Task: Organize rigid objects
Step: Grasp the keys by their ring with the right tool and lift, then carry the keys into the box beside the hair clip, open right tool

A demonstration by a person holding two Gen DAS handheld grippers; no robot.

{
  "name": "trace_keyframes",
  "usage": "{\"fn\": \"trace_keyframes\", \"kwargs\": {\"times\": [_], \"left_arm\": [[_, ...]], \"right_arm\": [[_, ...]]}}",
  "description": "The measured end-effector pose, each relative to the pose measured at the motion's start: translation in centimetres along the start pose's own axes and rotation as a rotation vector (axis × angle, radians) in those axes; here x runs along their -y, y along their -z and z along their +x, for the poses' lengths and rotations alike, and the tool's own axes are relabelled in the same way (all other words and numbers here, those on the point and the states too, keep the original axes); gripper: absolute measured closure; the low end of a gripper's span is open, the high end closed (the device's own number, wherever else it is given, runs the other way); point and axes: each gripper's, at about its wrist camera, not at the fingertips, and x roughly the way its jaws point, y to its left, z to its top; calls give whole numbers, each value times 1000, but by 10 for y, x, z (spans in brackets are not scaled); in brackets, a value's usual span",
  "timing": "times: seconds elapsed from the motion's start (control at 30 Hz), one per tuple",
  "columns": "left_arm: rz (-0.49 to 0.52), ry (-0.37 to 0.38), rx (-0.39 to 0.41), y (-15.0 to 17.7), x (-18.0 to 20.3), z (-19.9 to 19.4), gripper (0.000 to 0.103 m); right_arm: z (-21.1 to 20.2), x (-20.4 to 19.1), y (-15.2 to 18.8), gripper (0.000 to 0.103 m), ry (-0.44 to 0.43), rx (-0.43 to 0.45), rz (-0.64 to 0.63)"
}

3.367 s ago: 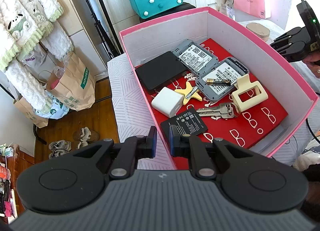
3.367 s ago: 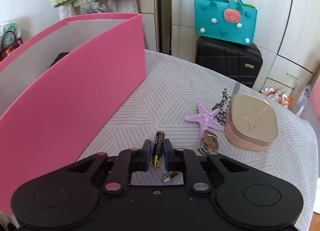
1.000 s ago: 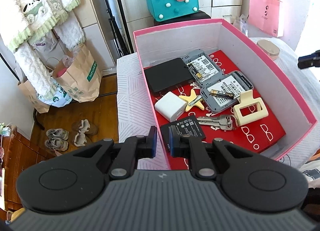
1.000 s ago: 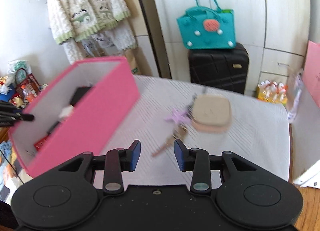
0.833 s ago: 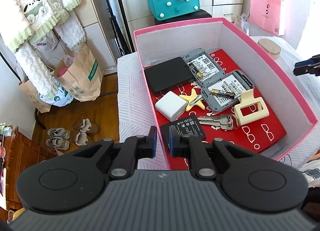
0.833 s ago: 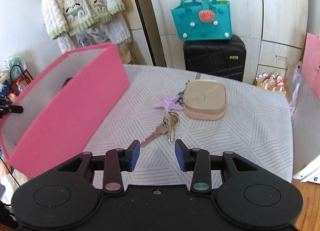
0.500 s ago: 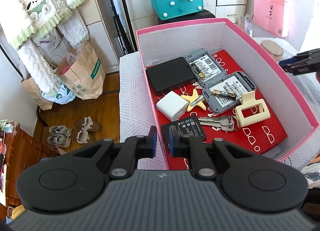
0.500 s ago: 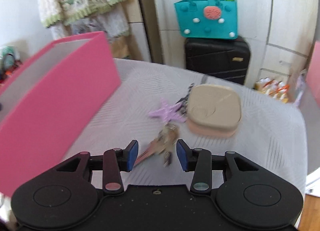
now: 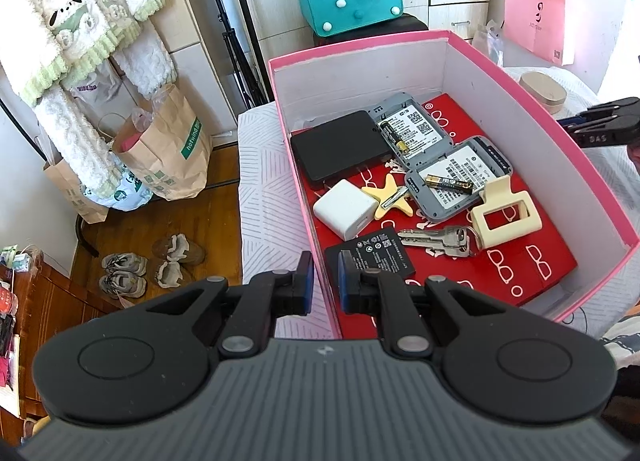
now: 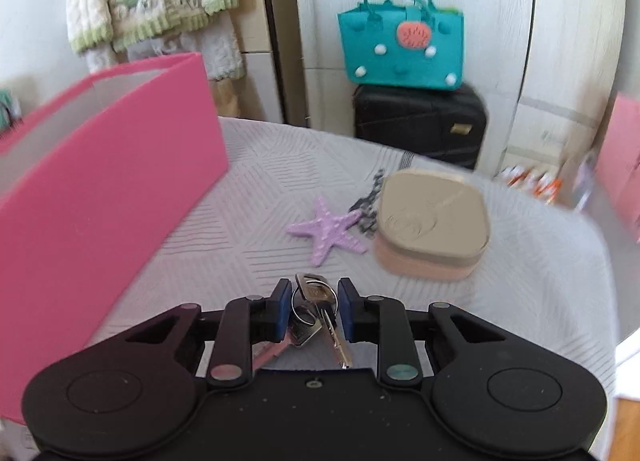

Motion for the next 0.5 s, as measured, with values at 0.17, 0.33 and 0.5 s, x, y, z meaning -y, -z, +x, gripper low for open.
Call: {"fn": "trace_keyframes", "kwargs": {"times": [0.17,0.33,0.5], "left_arm": [[4,-3,4,1,1,0,92],[6,3,4,1,1,0,91],[11,13,2,-1,0,-1,92]], "right_arm": [[-8,12,3,74,-111,-3,132],[-17,9,4,74,-132,11,157],[-29,-1,-4,74,-151,29,144]]}}
